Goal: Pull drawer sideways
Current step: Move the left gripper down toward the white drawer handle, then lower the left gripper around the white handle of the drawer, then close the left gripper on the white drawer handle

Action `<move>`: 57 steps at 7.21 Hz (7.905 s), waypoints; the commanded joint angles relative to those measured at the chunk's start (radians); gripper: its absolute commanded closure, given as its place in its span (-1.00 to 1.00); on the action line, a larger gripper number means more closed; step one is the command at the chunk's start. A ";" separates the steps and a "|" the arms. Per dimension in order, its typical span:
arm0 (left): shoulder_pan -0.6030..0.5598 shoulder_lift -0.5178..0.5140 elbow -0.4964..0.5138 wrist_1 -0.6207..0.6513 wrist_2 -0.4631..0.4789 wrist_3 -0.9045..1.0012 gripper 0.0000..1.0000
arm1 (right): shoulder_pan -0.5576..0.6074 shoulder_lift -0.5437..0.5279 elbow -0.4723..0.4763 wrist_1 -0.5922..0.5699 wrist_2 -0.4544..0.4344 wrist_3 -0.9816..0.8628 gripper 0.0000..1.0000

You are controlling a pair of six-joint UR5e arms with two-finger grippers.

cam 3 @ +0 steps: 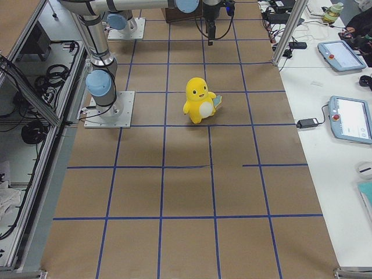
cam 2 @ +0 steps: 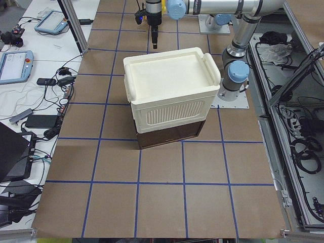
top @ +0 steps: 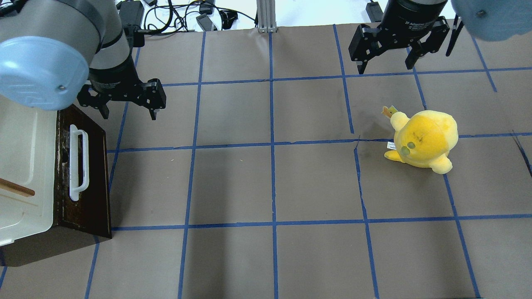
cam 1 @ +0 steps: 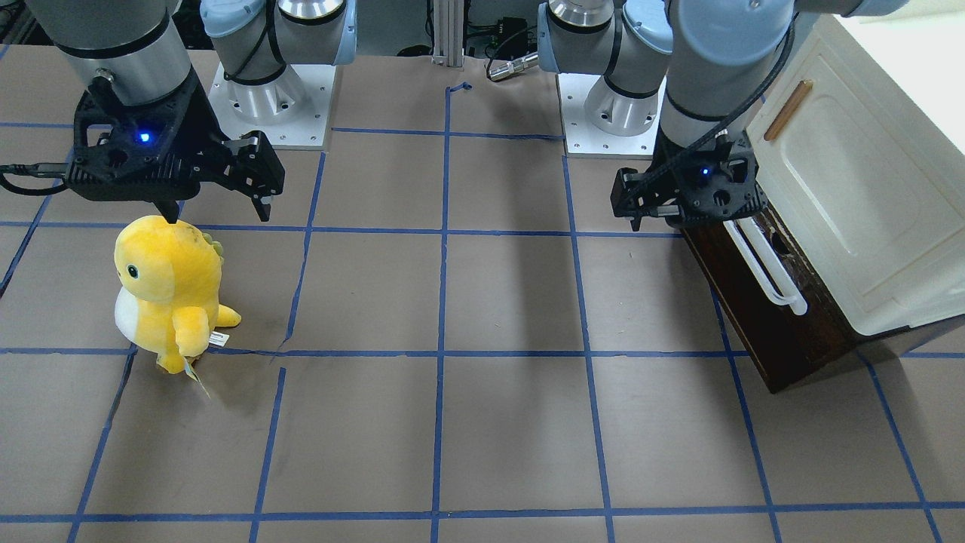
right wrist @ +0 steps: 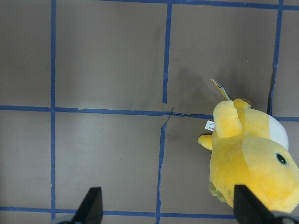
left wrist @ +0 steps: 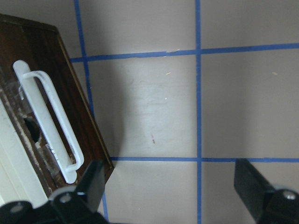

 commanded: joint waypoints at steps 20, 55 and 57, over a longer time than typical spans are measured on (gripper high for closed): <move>0.066 -0.284 -0.139 0.033 0.523 -0.392 -0.57 | 0.000 0.000 0.000 0.000 0.000 0.000 -1.00; 0.109 -0.257 -0.162 0.006 0.522 -0.364 0.49 | 0.000 0.000 0.000 0.000 0.000 0.000 -1.00; 0.108 -0.253 -0.160 -0.007 0.526 -0.363 0.77 | 0.000 0.000 0.000 0.000 -0.002 0.000 -1.00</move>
